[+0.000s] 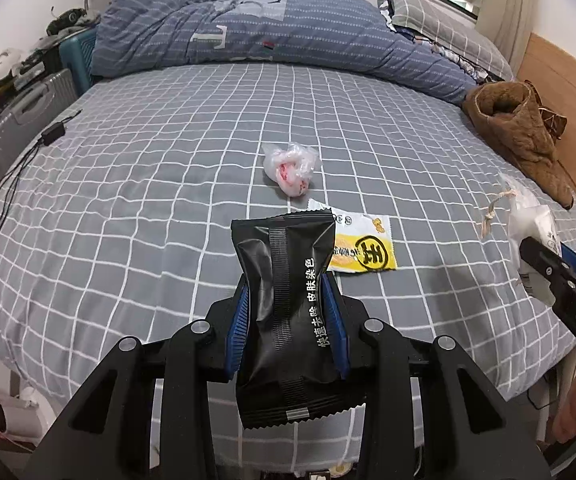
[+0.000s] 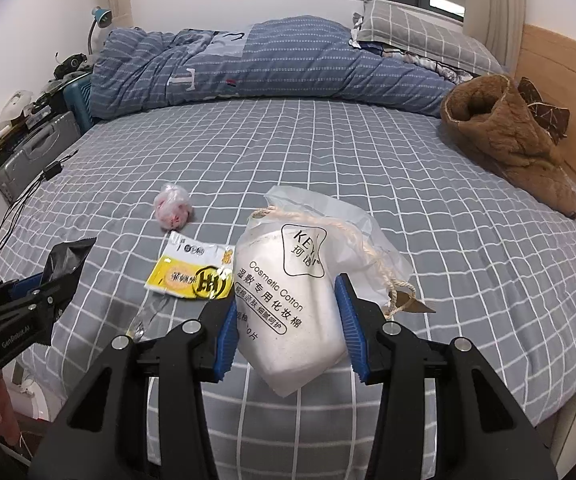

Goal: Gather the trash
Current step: 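Lift the black packet and cotton-pad bag and carry both toward the bin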

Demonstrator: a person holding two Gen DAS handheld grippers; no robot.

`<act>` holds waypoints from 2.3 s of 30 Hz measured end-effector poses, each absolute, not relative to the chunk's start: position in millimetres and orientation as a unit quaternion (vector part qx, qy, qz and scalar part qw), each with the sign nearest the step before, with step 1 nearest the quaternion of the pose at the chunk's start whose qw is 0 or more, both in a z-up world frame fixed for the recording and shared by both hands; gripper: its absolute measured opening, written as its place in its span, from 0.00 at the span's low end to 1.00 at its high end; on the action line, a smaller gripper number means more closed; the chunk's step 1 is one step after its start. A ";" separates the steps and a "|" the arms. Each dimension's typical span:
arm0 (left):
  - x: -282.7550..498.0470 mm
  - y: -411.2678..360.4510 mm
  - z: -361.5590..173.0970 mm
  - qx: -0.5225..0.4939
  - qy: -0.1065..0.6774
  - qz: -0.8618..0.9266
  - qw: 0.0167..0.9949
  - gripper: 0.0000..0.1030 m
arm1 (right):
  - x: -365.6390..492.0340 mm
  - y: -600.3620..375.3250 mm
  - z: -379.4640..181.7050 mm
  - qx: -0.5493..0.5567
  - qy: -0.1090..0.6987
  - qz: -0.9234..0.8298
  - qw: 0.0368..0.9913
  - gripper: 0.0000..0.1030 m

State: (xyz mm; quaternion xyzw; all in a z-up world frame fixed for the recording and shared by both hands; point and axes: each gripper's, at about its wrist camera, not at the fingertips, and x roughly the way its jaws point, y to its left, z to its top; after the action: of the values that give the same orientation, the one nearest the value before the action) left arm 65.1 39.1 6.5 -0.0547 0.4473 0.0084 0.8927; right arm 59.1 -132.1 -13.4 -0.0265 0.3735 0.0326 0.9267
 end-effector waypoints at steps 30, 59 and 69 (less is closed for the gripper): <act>-24.0 22.3 43.9 -0.056 0.445 -0.011 0.894 0.33 | -44.7 -125.3 9.4 -0.036 0.375 0.035 0.926 0.41; -121.3 2.6 45.1 -0.057 0.446 -0.028 0.893 0.33 | -138.5 -119.6 5.1 -0.045 0.377 0.041 0.924 0.41; -155.6 -0.3 24.3 -0.061 0.453 -0.028 0.889 0.33 | -170.7 -121.2 -14.9 -0.039 0.384 0.043 0.921 0.41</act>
State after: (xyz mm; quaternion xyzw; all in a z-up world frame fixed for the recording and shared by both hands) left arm -155.6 -0.3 24.3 -0.0608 0.4531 -0.0276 0.8890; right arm -170.7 -121.2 -14.9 -0.0387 0.3845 0.0431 0.9213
